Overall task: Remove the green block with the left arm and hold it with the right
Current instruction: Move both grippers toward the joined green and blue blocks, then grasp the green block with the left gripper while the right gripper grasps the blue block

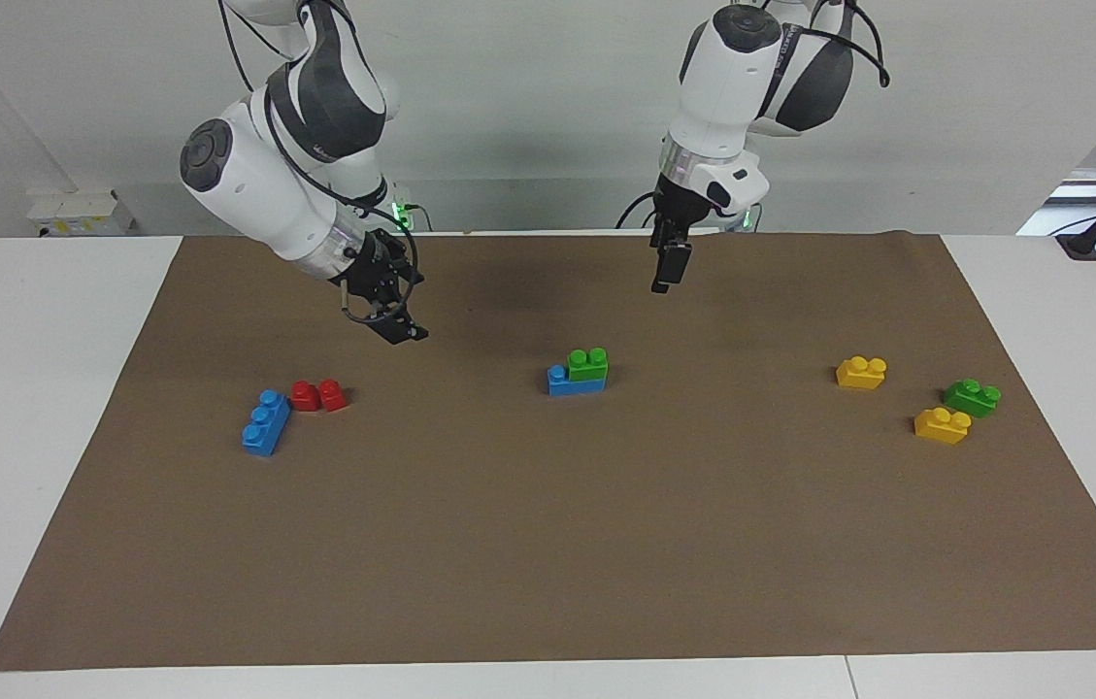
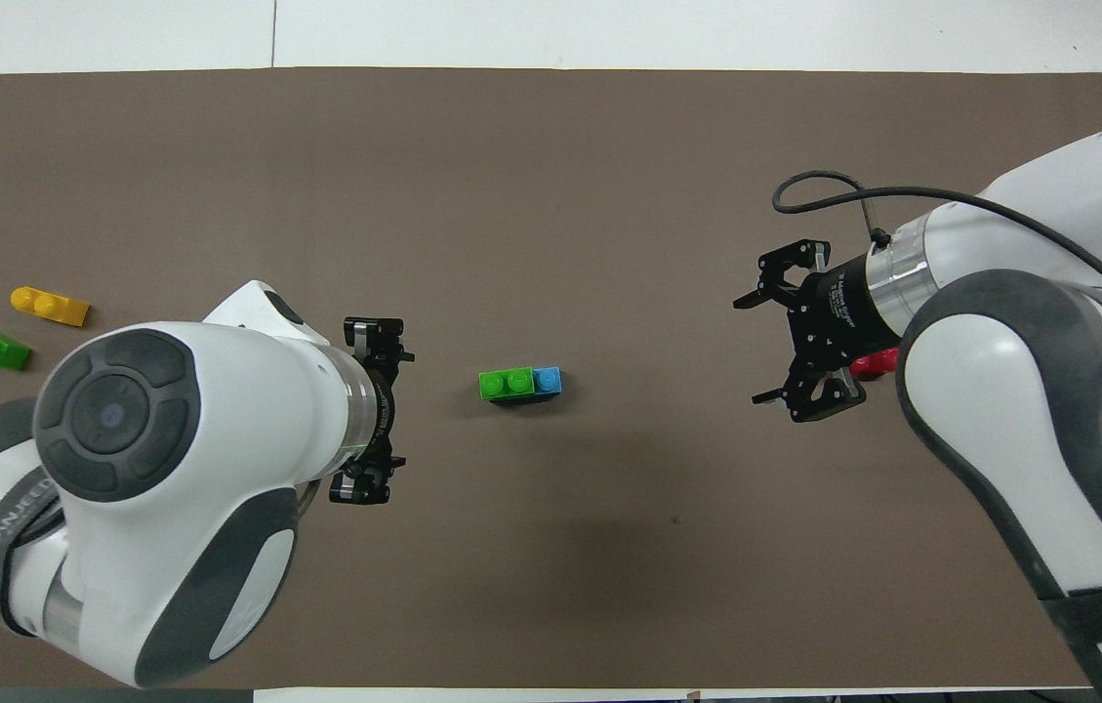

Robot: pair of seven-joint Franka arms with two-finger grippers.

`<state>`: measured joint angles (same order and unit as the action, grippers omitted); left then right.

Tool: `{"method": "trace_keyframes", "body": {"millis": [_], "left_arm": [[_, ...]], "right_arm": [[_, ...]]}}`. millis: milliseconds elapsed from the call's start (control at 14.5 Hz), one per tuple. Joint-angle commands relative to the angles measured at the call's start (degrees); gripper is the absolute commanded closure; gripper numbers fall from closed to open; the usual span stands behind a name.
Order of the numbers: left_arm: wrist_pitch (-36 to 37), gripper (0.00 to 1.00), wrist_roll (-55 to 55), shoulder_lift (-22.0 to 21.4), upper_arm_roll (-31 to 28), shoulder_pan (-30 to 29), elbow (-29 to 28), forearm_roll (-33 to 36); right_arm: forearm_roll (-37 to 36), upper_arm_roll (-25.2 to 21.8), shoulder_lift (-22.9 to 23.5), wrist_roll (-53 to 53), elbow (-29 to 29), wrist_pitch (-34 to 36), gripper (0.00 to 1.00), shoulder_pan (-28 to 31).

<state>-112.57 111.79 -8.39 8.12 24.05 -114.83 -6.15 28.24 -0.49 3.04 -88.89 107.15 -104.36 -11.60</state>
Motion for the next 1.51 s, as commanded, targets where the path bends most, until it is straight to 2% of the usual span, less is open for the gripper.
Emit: {"method": "trace_keyframes", "body": {"millis": [0,275,482,688,895,1446], "left_arm": [[-4.49,0.00,6.14,3.10,-0.92,2.49,-0.92,-1.05],[-8.27,0.00,11.68,6.71,-0.92,3.28,-0.66,-1.05],[-9.86,0.00,13.79,8.73,-1.00,4.25,-0.66,-0.97],[-11.18,0.00,14.94,9.26,-1.00,4.43,-1.01,-0.97],[-12.67,0.00,16.43,10.49,-1.00,5.04,-1.19,-0.88],[-14.96,0.00,17.67,13.92,-1.09,5.13,-1.27,-0.44]], "right_arm": [[1.91,-0.04,-0.14,-1.90,2.79,-4.17,0.00,-1.49],[1.91,-0.04,-0.31,-3.57,7.71,-10.94,0.00,-5.62],[1.91,-0.04,0.30,-3.66,8.07,-12.09,0.00,-6.59],[5.23,-0.04,0.83,-3.75,9.82,-15.85,0.00,-8.61],[5.60,-0.04,1.53,-5.15,12.11,-21.74,0.00,-11.42],[7.36,-0.04,4.34,-4.98,12.91,-29.93,0.00,-14.68]]}}
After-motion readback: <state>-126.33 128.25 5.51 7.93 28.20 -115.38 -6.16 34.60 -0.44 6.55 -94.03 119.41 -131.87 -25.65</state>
